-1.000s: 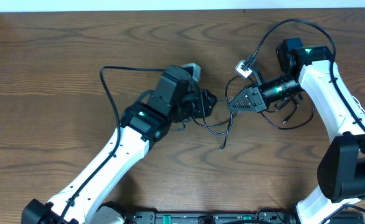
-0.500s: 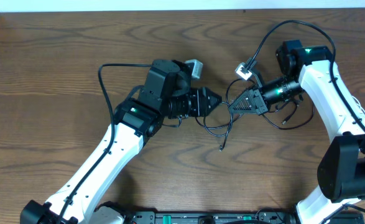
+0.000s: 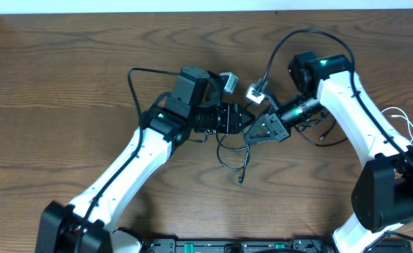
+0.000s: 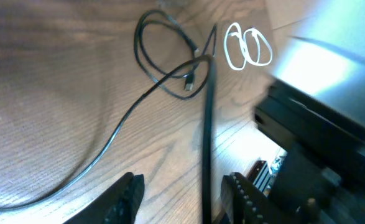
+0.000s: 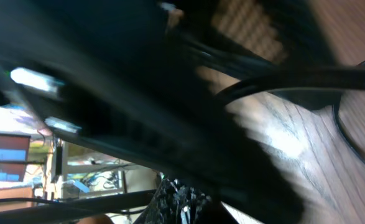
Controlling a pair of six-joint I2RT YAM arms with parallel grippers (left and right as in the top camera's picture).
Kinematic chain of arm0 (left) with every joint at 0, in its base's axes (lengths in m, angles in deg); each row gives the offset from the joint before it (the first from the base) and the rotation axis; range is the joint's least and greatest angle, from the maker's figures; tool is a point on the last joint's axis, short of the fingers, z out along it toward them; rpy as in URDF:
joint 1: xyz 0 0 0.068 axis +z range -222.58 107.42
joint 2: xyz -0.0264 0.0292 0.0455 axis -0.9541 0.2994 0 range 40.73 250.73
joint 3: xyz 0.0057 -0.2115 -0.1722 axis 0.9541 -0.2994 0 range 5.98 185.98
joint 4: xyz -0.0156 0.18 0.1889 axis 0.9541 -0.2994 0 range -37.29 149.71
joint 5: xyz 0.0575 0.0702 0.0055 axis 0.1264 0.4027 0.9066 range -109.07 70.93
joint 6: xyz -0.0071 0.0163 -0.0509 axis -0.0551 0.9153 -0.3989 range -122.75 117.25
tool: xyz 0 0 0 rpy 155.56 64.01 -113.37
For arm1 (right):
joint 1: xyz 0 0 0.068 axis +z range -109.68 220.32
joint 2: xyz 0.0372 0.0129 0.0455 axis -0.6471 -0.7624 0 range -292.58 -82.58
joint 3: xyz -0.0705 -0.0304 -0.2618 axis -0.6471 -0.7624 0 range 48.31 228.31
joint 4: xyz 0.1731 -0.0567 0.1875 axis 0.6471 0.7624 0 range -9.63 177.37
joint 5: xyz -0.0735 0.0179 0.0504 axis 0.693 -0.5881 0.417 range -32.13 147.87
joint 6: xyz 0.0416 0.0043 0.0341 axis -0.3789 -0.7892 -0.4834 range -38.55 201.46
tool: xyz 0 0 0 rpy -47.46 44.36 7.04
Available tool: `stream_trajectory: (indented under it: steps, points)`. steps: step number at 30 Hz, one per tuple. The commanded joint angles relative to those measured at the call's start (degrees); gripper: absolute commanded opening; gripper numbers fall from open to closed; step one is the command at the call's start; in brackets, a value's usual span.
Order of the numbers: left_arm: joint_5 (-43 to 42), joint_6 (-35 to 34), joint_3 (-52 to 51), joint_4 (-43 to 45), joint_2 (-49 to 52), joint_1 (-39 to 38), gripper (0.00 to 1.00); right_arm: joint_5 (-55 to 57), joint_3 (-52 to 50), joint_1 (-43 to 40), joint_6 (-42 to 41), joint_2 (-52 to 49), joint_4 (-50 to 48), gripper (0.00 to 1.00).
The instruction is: Untangle cables
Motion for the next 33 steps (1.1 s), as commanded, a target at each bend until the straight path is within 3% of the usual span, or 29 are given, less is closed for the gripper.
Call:
stream_trajectory:
  steps: [1,3,4,9,13,19,26,33]
  points:
    - [-0.8,1.1,0.0,1.0,2.3,0.0,0.27,-1.9,0.0,0.8,1.5,0.0,0.1,0.01]
    - [-0.8,1.2,0.0,1.3,2.4,0.0,0.11,-1.8,0.0,0.6,1.5,0.0,0.0,0.01]
    - [-0.8,1.1,0.1,1.7,2.2,0.0,0.08,-1.2,0.0,0.3,1.4,0.0,-0.2,0.01]
    - [-0.8,1.2,0.1,1.9,1.2,0.0,0.07,4.7,0.0,-2.6,-7.0,0.0,-3.9,0.01]
    - [-1.5,0.9,0.1,1.2,0.5,0.0,0.07,14.5,0.0,-5.1,-22.2,0.0,-10.7,0.01]
    - [-1.6,3.1,0.0,-9.1,0.5,0.0,0.07,34.3,0.0,-8.2,-45.0,0.0,-19.4,0.01]
    - [-1.7,7.6,0.0,-14.5,0.5,0.0,0.08,53.3,0.0,-11.3,-57.8,0.0,-20.0,0.01]
    - [-1.6,7.6,0.0,-14.6,0.5,0.0,0.07,60.3,0.0,-17.6,-61.2,0.0,-19.4,0.01]
